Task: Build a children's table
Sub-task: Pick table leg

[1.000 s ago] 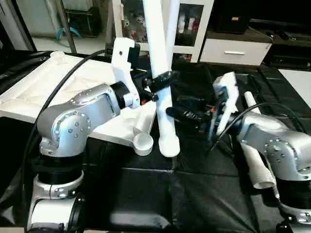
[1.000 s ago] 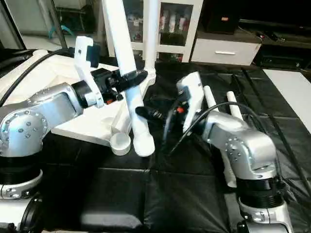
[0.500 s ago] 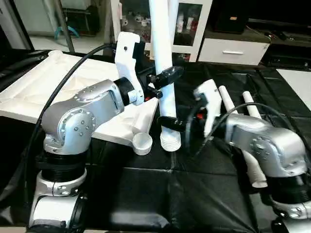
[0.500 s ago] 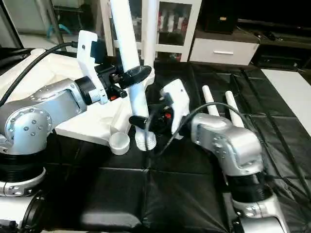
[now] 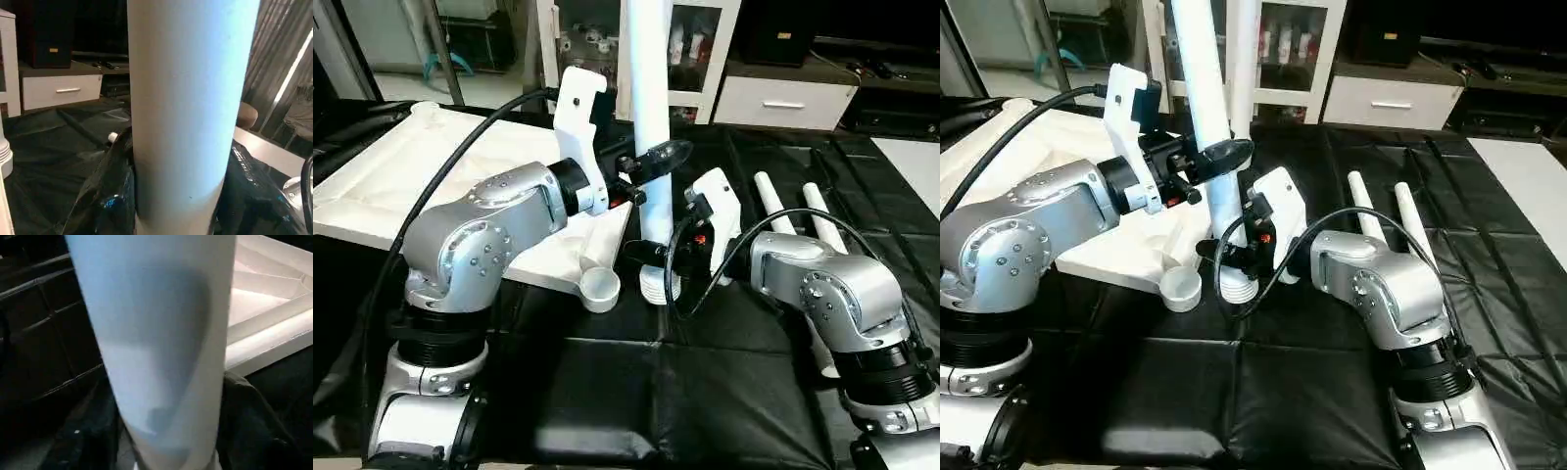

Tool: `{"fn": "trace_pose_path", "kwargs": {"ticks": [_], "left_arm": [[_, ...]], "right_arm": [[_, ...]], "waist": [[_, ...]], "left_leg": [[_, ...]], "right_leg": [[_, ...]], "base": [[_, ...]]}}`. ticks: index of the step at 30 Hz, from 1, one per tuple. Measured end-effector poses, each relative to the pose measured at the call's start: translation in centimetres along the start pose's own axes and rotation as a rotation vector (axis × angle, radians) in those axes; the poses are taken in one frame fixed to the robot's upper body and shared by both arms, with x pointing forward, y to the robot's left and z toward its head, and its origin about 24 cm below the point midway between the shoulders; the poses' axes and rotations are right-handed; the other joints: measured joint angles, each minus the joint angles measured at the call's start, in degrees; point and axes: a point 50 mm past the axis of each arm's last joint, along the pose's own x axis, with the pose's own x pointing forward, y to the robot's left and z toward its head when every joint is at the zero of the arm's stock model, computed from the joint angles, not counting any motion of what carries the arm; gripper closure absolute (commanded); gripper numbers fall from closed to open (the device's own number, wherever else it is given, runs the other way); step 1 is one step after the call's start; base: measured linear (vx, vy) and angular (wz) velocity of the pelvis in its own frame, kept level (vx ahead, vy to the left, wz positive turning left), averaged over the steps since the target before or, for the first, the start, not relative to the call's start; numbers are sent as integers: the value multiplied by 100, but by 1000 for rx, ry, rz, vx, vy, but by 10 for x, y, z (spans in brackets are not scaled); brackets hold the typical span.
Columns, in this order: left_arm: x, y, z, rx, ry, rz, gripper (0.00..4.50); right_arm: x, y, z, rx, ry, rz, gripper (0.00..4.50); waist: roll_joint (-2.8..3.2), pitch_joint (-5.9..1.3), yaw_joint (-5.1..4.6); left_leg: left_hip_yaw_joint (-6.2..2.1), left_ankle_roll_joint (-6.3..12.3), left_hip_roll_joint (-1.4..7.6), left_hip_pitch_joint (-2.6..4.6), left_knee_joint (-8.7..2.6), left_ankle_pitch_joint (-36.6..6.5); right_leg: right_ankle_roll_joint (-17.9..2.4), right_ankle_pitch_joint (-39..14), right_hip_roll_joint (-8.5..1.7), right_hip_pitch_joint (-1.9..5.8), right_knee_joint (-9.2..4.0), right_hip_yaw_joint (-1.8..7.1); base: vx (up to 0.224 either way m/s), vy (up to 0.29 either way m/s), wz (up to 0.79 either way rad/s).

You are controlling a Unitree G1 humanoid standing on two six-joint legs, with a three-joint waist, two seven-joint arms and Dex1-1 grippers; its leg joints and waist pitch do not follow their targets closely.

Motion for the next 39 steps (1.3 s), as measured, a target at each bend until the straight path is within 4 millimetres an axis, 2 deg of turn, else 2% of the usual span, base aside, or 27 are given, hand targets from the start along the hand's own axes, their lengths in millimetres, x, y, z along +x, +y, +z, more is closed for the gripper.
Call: {"fn": "trace_pose_path", "kwargs": {"ticks": [5,12,13,14,16,18,23,26,30,32,36,39], "left_arm": [[1,0,-1,5,10,-8,271],[1,0,-3,27,30,-20,271],[1,-1,-4,29,31,-21,215],[2,-1,-4,40,37,-17,201],[0,2,-3,46,43,-7,201],[-3,4,-3,44,43,-10,166],[-13,13,-1,49,31,23,135],[-28,22,-2,103,37,0,109],[-55,44,-16,341,192,23,109],[-66,55,-33,453,358,10,109],[-79,78,-71,489,595,-36,109],[-79,85,-76,503,653,-85,109]], "right_arm": [[1,2,-1,-3,15,7,237],[3,4,-3,-14,31,19,251],[3,4,-3,-15,32,18,252],[3,4,-3,-19,35,14,252],[4,4,-3,-18,33,4,253],[1,-3,-3,2,20,-45,257],[-8,-17,1,31,-25,-124,263],[-13,-22,3,47,-56,-154,264],[-26,-33,2,66,-74,-195,264],[-31,-33,-1,77,-80,-182,264],[-34,-19,-9,64,-67,-71,264],[-36,-15,-6,46,-73,-40,264]], "waist": [[6,4,1],[6,4,2],[6,4,2],[6,4,2],[6,4,-2],[6,4,-5],[6,4,-14],[6,4,-30],[5,4,-66],[5,4,-61],[15,10,-40],[17,12,-32]], "left_leg": [[0,0,0,0,0,0],[0,0,0,1,1,0],[0,0,0,1,1,0],[0,0,0,1,2,1],[0,-1,0,3,2,1],[1,-2,0,4,3,2],[1,-6,0,5,3,4],[1,-6,0,8,1,4],[0,-6,2,9,0,4],[0,-6,2,11,0,4],[1,-7,0,11,1,5],[1,-12,0,13,2,8]], "right_leg": [[0,0,0,0,0,0],[0,0,0,0,3,1],[0,0,0,0,3,1],[-1,0,0,0,4,1],[-1,0,0,0,7,1],[-1,0,0,1,9,2],[-1,0,0,0,12,2],[0,0,2,0,12,3],[2,-1,4,0,11,2],[3,-2,3,2,10,2],[1,2,2,2,12,5],[-1,4,2,2,16,4]], "base": [[0,0,0],[0,0,0],[0,0,0],[0,0,0],[0,0,0],[0,0,0],[0,0,0],[0,0,0],[0,0,0],[0,0,0],[0,0,0],[0,0,0]]}}
